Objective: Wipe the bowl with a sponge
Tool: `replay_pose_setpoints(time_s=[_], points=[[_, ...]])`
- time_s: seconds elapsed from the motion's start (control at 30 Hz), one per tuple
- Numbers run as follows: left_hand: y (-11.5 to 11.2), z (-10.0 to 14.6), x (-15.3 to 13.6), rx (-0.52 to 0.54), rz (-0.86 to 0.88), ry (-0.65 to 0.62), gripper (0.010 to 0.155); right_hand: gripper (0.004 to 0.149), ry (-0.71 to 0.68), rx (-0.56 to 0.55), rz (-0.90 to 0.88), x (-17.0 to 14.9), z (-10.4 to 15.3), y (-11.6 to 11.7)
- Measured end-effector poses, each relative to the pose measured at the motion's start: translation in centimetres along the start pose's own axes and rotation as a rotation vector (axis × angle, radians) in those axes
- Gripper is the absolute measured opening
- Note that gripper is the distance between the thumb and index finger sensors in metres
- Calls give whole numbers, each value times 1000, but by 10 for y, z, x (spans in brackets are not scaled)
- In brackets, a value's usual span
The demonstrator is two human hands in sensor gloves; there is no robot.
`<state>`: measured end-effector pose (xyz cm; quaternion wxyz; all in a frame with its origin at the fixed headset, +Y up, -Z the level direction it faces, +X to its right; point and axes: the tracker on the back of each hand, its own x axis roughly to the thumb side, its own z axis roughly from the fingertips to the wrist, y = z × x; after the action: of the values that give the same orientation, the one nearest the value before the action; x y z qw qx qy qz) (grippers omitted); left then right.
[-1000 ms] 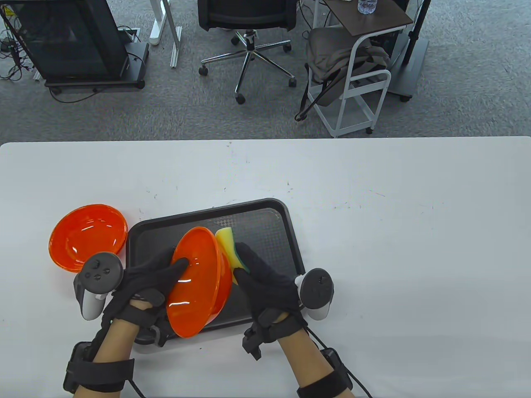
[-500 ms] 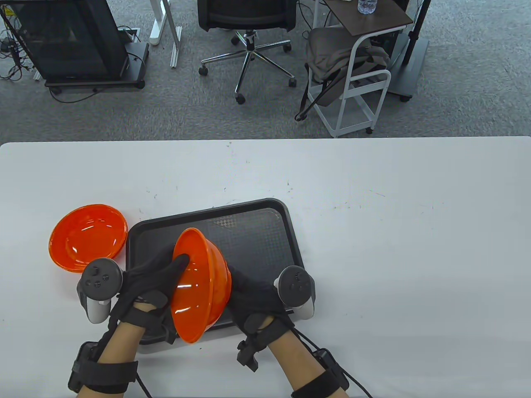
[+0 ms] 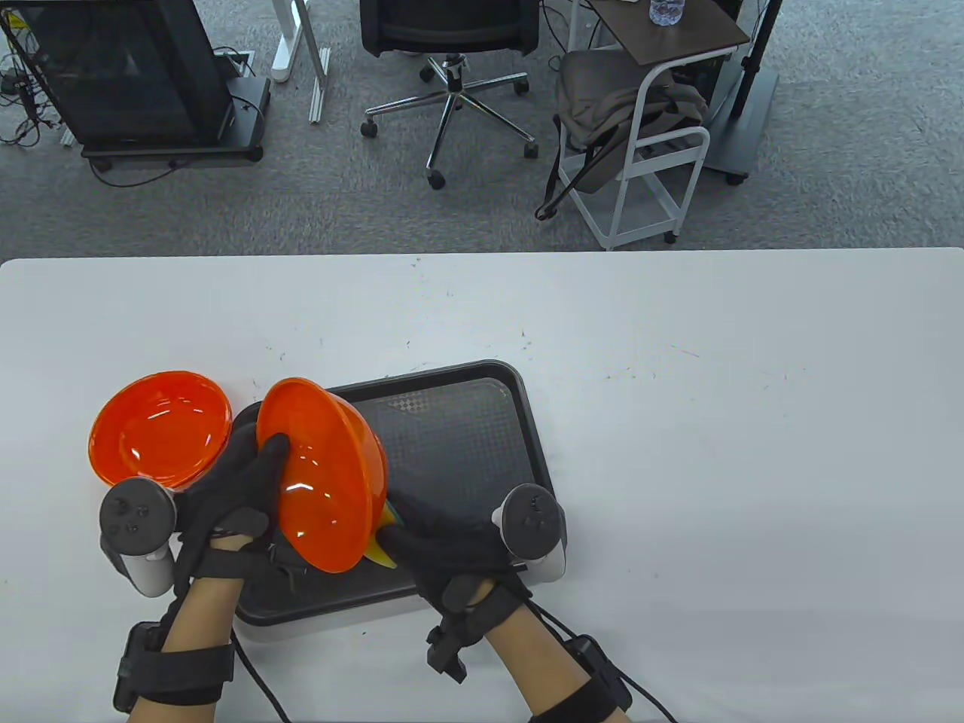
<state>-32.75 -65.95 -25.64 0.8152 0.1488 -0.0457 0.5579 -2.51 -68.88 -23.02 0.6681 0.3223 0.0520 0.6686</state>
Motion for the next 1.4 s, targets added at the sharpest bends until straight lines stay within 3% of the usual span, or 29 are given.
replay_pose_setpoints(time_s=[0.1, 0.47, 0.7, 1.1, 1.2, 1.4], points=[[6, -1, -2, 21, -23, 21, 52, 54, -36, -42, 19, 7, 1, -6], [4, -3, -5, -63, -60, 71, 52, 52, -115, -156, 138, 16, 6, -18], [-8, -3, -1, -232, -107, 70, 55, 50, -146, -205, 128, 16, 8, -21], [-33, 4, 2, -365, 17, 81, 55, 50, -112, -167, 125, 12, 8, -18], [-35, 5, 3, -352, 62, 75, 53, 49, -94, -125, 157, 11, 7, -15], [-22, 4, 5, -215, 55, 38, 52, 49, -72, -50, 161, 9, 4, -9]])
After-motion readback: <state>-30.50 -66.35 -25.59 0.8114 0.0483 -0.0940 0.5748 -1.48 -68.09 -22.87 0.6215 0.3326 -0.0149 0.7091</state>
